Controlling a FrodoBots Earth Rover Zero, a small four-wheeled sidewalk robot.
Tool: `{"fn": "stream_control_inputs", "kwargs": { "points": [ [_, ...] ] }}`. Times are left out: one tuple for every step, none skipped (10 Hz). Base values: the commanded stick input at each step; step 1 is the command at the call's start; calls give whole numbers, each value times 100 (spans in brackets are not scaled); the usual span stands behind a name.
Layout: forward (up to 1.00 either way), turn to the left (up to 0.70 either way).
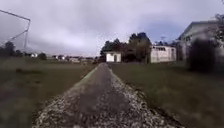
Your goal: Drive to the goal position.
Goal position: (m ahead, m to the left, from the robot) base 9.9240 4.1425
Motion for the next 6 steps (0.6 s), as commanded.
{"fn": "stream_control_inputs", "kwargs": {
  "points": [
    [99, 0],
    [99, 0],
    [99, 0],
    [99, 0],
    [99, 0],
    [99, 0]
  ]
}}
